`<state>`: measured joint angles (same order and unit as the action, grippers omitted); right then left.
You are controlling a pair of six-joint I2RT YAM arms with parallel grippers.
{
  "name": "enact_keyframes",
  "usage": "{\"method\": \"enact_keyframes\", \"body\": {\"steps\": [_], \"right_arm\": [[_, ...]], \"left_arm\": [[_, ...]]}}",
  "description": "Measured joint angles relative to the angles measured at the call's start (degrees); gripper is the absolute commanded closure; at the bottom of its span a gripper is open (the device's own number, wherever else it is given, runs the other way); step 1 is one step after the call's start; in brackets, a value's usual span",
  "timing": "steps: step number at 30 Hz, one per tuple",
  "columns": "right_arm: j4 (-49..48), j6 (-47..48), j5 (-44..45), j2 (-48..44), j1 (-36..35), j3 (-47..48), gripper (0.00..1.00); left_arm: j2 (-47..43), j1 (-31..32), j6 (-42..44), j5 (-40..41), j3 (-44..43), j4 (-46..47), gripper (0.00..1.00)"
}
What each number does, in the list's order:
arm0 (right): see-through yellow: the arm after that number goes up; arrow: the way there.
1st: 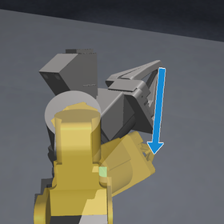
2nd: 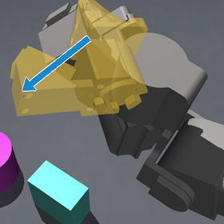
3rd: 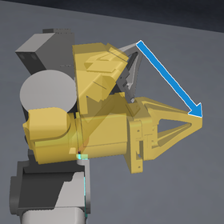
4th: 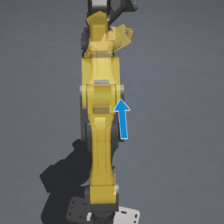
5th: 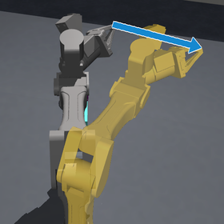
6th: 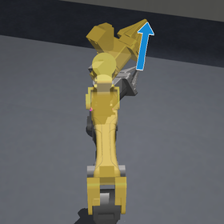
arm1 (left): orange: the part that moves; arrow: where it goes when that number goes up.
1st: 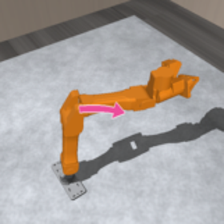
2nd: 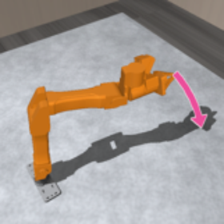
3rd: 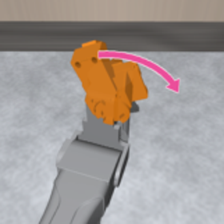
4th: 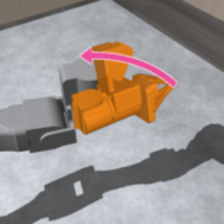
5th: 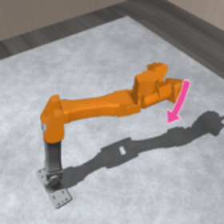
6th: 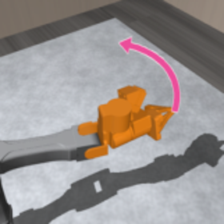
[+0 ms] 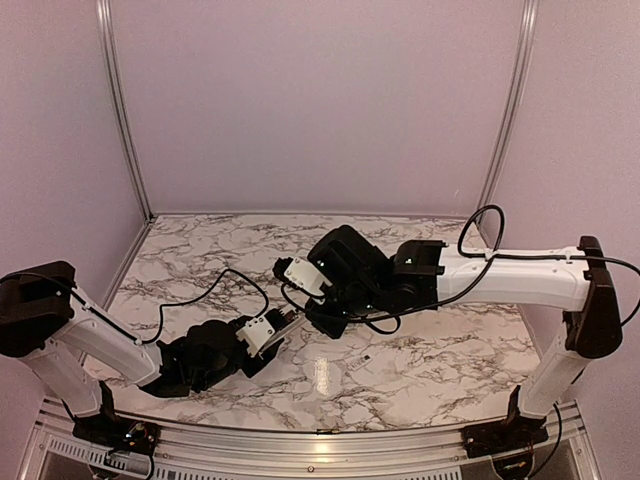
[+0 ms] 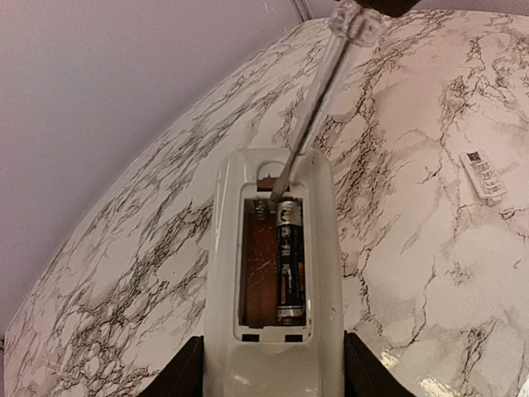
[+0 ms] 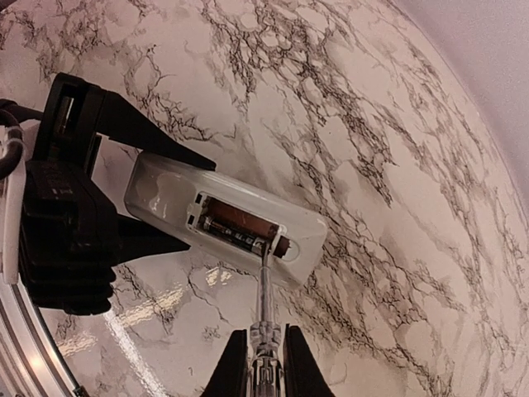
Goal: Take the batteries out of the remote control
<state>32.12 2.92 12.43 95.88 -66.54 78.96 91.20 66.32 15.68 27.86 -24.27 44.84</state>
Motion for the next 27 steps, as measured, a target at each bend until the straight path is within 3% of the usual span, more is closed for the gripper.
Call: {"method": "enact_keyframes", "body": {"steps": [27], "right_arm": [[6.7, 1.8, 0.1, 4.3, -0.1, 4.7, 1.00]], "left_arm": [[-0.3, 0.0, 0.2, -1.9, -0.1, -3.5, 1.00]]}}
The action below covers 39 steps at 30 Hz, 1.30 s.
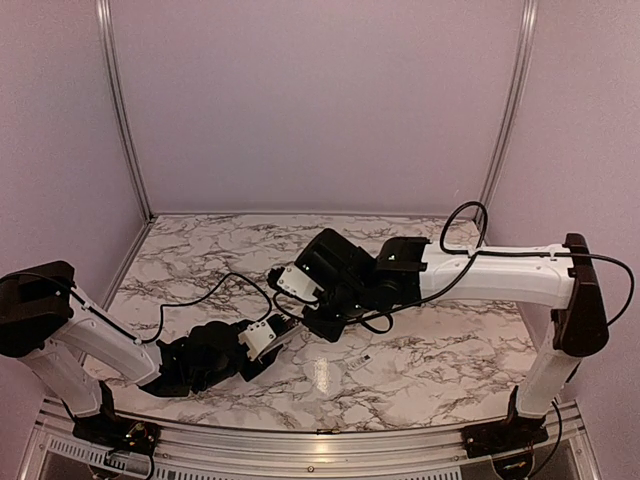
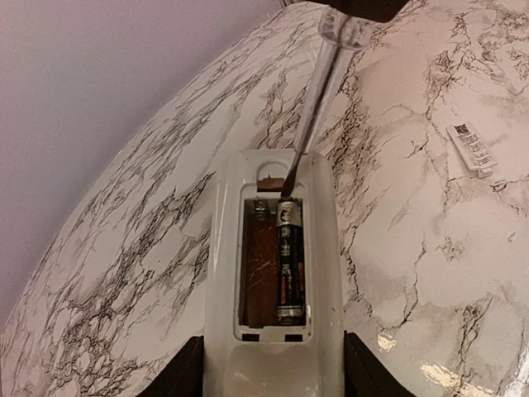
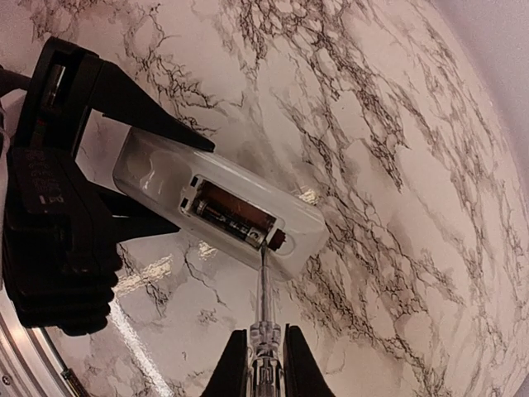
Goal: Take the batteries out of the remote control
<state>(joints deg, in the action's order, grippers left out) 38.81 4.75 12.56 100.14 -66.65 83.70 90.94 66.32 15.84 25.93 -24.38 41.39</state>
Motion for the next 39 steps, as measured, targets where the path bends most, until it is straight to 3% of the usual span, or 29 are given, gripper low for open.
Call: {"method": "enact_keyframes", "body": {"steps": [27, 39], "right_arm": [[4.4, 1.6, -2.5, 3.3, -0.8, 2.3, 1.00], [5.8, 1.5, 0.5, 5.7, -1.4, 4.5, 1.00]], "left_arm": [[0.0, 0.0, 0.0, -2.8, -0.2, -4.0, 1.00], [0.0, -0.1, 0.1, -3.1, -0.3, -5.0, 1.00]]}}
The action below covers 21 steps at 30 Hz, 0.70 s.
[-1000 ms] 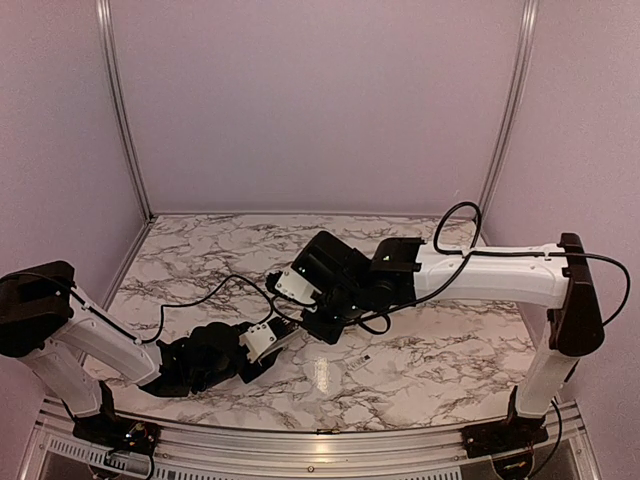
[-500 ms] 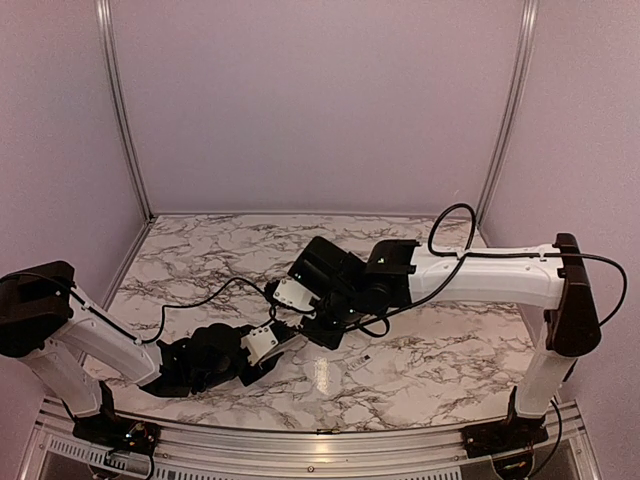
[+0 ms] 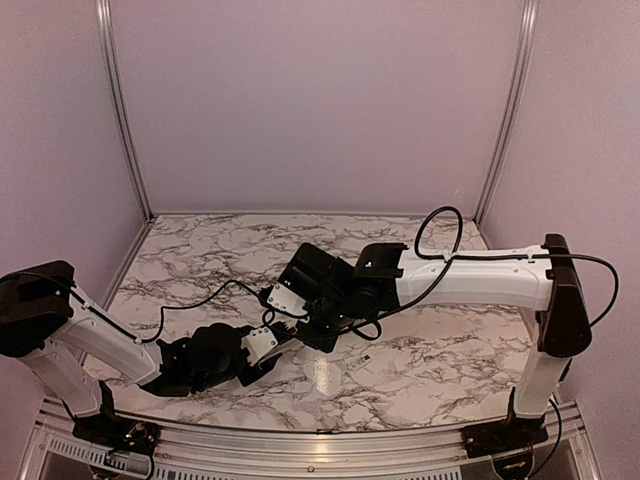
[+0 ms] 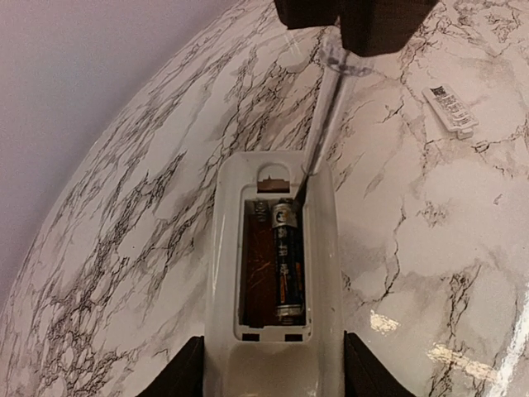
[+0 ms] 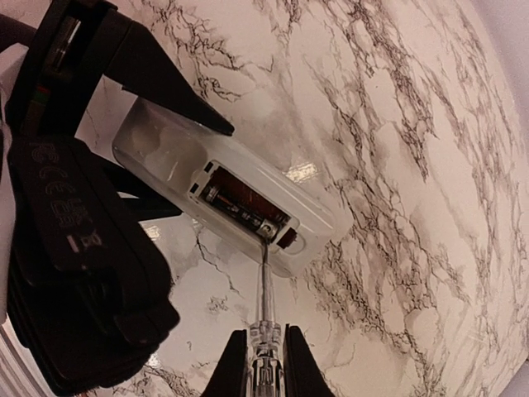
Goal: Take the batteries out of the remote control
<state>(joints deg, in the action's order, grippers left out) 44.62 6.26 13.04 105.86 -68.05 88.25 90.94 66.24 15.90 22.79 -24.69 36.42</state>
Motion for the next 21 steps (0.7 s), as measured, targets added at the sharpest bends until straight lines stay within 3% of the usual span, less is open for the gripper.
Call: {"method": "enact_keyframes", "body": {"steps": [21], "right_arm": [[-2.8, -0.2, 1.0, 1.0, -0.9, -1.4, 1.00]], "left_arm": [[0.0, -0.3, 0.2, 0.2, -0.3, -1.8, 1.00]]}}
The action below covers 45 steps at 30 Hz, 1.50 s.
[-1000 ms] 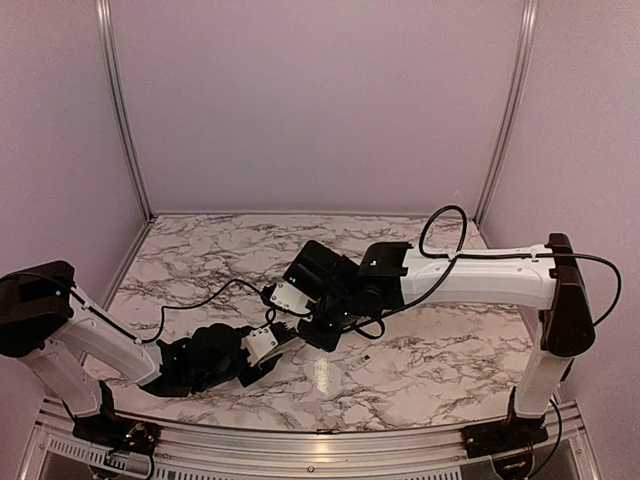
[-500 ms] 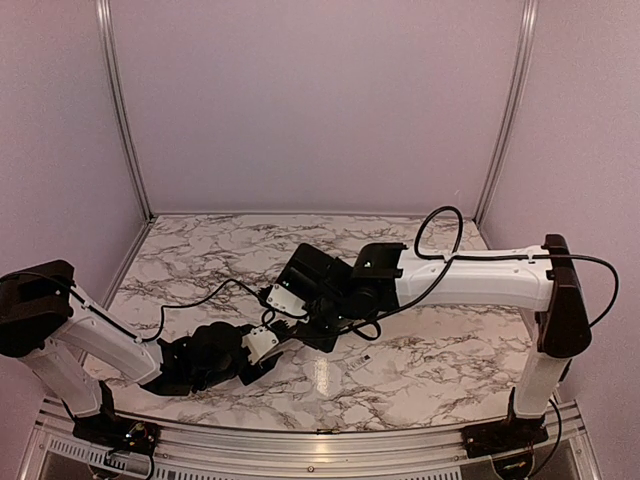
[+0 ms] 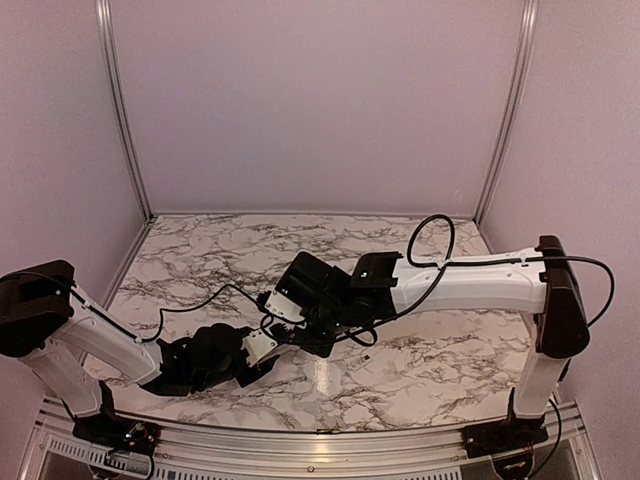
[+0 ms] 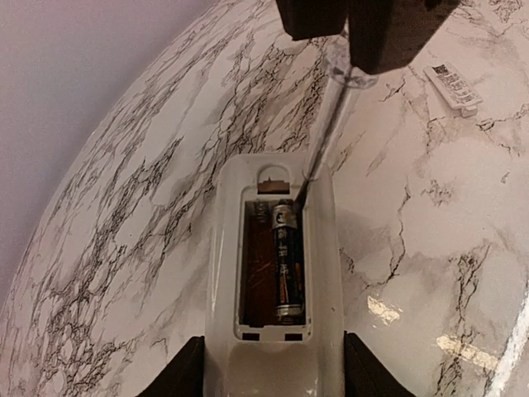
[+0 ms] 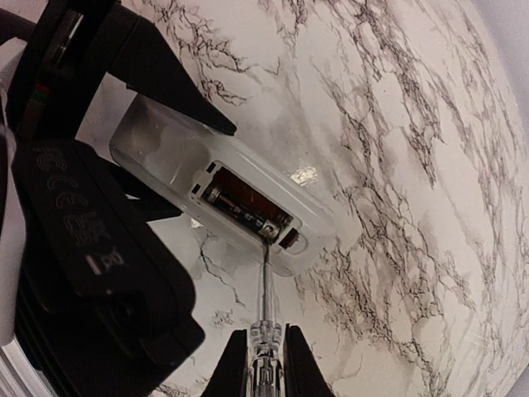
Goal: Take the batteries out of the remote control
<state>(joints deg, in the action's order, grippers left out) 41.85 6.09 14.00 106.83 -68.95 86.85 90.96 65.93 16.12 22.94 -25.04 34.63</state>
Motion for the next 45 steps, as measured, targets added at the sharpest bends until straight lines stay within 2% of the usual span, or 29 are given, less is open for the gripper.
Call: {"method": "enact_keyframes", "body": {"steps": [7, 13, 31, 45], "right_arm": [[-5.4, -1.6, -3.3, -3.4, 1.0, -5.7, 1.00], [-8.6, -6.6, -5.6, -7.3, 3.4, -9.3, 1.00], [-10.7, -22.1, -9.4, -9.8, 5.2, -10.6, 1.00], [-11.6, -29.5, -11.7, -9.8, 5.5, -10.1, 1.00]], "left_arm": [[0.0, 0.1, 0.8, -0.7, 0.9, 0.9, 1.00], [-0.3, 0.1, 0.9, -0.4, 0.9, 3.7, 1.00], [-0.3, 2.1, 2.4, 5.9, 1.7, 7.6, 1.00], [-0.5, 4.9, 5.5, 13.4, 2.5, 9.6, 1.00]]}}
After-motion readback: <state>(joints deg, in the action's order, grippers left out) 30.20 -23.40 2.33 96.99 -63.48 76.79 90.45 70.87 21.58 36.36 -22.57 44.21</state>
